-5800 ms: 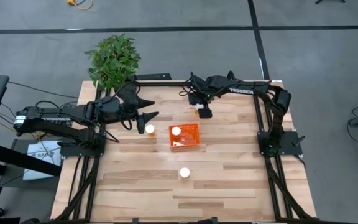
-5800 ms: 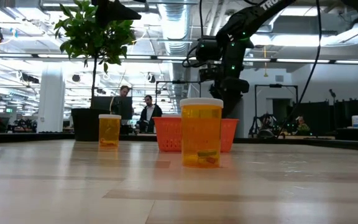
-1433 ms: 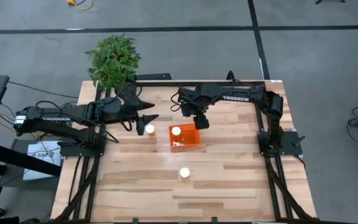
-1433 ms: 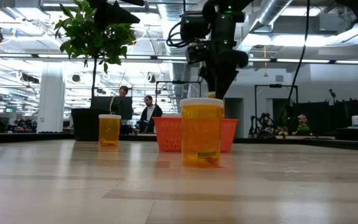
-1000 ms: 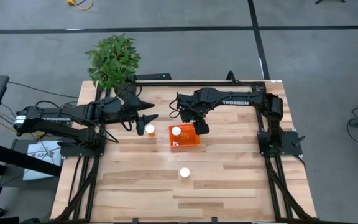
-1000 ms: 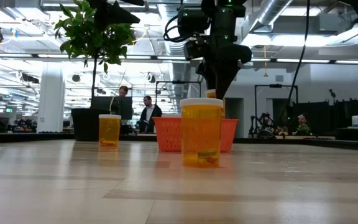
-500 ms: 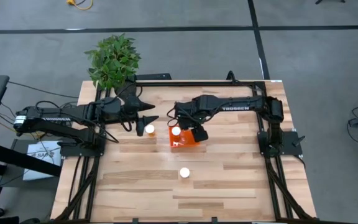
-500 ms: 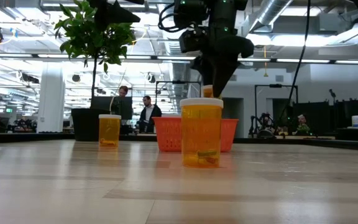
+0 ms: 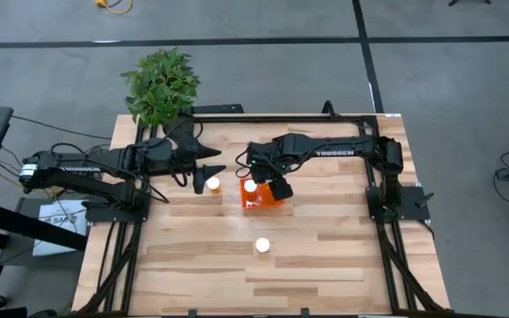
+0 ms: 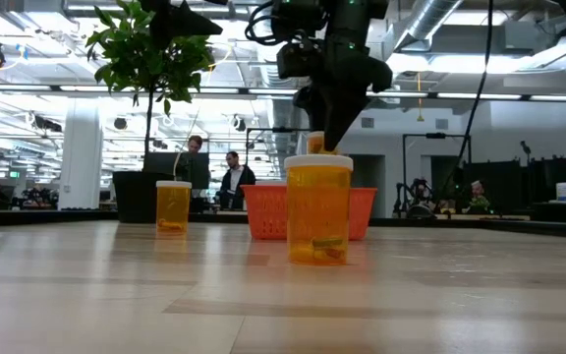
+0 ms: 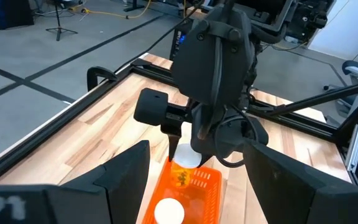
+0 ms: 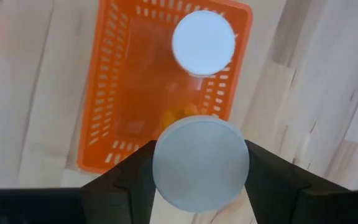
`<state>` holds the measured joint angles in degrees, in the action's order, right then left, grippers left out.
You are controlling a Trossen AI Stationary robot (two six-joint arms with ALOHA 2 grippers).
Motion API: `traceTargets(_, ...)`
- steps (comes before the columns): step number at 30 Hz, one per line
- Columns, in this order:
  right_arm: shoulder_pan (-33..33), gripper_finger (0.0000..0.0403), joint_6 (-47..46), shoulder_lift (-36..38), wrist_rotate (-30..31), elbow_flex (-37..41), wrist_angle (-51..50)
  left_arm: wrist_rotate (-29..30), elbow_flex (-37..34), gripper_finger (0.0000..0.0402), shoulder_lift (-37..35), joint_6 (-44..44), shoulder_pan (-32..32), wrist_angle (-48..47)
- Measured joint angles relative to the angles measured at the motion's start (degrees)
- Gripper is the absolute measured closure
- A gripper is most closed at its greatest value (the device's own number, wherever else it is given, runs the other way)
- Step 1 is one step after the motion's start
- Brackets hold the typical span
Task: Pick and place pill bottles into a basket
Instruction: Put the orange pill bottle into the orange bin
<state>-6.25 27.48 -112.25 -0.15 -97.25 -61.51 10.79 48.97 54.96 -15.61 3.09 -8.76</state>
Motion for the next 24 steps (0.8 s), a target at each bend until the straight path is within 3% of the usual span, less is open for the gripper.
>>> traceTargets(6,-0.55,0.0177,0.96,-1.27,-0.14,0.05,0.45,0.0,0.0,0.0152,0.0,-0.03,0.0,0.0)
traceTargets(14,-0.64,0.0213,2.64,-3.31,-1.12,0.15,-0.05,0.02,0.0,0.0152,0.0,-0.04,0.0,0.05)
traceTargets(24,-1.39,0.018,3.86,-3.75,-1.6,0.02,2.15,0.02,0.0,0.0152,0.0,-0.36,0.0,0.07)
